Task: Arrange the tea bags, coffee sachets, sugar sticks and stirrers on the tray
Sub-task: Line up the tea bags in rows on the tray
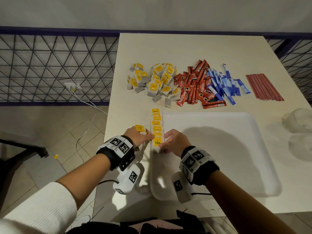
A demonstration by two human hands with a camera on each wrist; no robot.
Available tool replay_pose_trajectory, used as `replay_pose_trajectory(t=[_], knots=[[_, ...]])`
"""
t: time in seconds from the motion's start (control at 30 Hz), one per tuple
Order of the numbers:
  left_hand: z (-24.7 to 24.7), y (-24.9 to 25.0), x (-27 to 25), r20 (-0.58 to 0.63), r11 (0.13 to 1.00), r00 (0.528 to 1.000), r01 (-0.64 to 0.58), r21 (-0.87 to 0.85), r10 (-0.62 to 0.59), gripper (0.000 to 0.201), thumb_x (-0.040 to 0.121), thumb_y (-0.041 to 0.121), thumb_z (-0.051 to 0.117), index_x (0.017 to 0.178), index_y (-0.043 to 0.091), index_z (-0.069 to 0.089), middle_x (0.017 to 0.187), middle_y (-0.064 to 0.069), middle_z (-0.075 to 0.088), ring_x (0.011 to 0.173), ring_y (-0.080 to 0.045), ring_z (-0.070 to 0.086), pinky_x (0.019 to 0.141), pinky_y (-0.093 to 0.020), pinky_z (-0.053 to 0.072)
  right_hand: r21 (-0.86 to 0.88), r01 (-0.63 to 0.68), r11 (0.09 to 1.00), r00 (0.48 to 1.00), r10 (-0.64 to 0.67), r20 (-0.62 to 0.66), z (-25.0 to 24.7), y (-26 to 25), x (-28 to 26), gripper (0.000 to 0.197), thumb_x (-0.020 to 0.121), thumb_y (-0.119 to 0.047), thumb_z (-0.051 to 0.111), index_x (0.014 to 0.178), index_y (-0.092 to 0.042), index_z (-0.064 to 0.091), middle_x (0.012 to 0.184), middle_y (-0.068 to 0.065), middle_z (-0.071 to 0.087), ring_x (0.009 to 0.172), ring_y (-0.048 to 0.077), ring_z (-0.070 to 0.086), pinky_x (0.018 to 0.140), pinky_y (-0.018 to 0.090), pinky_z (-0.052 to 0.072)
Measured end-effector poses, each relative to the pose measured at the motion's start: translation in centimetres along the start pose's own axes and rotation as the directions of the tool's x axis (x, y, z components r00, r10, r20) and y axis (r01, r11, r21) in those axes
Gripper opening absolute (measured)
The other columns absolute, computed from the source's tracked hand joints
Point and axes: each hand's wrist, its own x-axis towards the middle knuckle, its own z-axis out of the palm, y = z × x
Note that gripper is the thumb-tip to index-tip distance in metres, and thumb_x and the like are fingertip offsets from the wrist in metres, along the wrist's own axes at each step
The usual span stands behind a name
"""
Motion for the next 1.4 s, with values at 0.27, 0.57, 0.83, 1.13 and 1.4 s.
replay_pose_trajectory(t=[0.27,0.57,0.83,1.13,1.4], knots=[[-0.4,0.0,0.3,-0.013,0.999,0.999,-0.041,0.008,0.041,0.012,0.084,0.026,0.064,0.072,0.024,0.061,0.067,0.008,0.055,0.077,-0.018,0.055,0.049,-0.021,0.038,-0.021,-0.009,1.000,0.999,0.008,-0.047,0.3,-0.4,0.0,0.026,0.075,-0.014,0.070,0.068,-0.025,0.048,0.078,0.007,0.061,0.088,0.032,0.064,0.086,0.041,0.052],[0.1,-1.4,1.6,-0.028,0.998,0.998,0.056,-0.032,-0.057,0.031,0.078,0.042,0.068,0.091,0.014,0.066,0.081,-0.005,0.062,0.073,-0.022,0.062,0.044,-0.020,0.042,0.004,-0.012,1.000,1.000,0.012,-0.016,0.2,-0.6,0.2,0.020,0.076,-0.015,0.069,0.069,-0.021,0.051,0.073,0.008,0.063,0.071,0.026,0.061,0.083,0.042,0.054],[-0.7,-1.8,1.2,-0.024,0.998,0.998,0.061,-0.031,-0.061,0.047,0.069,0.055,0.070,0.088,0.012,0.070,0.077,-0.005,0.063,0.078,-0.023,0.063,0.043,-0.020,0.042,-0.168,0.068,0.983,0.995,-0.053,0.090,0.5,0.2,-0.6,0.053,0.070,-0.027,0.079,0.071,-0.027,0.027,0.086,0.004,0.048,0.078,0.018,0.046,0.064,0.024,0.038],[-1.3,-0.9,-0.1,0.083,0.983,0.991,-0.090,-0.161,0.104,0.052,0.042,0.054,0.063,0.073,0.014,0.071,0.072,-0.003,0.067,0.065,-0.013,0.057,0.070,-0.031,0.044,-0.259,0.239,0.936,0.969,-0.211,0.131,0.6,-0.6,-1.1,0.056,0.079,-0.009,0.071,0.066,-0.031,0.021,0.067,-0.014,0.030,0.058,-0.006,0.024,0.056,0.007,0.032],[-1.4,-0.7,-1.5,0.092,0.981,0.995,-0.019,-0.194,0.038,0.037,0.039,0.053,0.060,0.064,0.027,0.068,0.072,-0.001,0.061,0.067,-0.016,0.056,0.062,-0.031,0.048,-0.173,0.197,0.965,0.979,-0.185,0.083,1.2,0.3,-0.3,0.046,0.074,-0.010,0.075,0.064,-0.023,0.033,0.061,-0.005,0.040,0.055,0.007,0.035,0.055,0.016,0.029]])
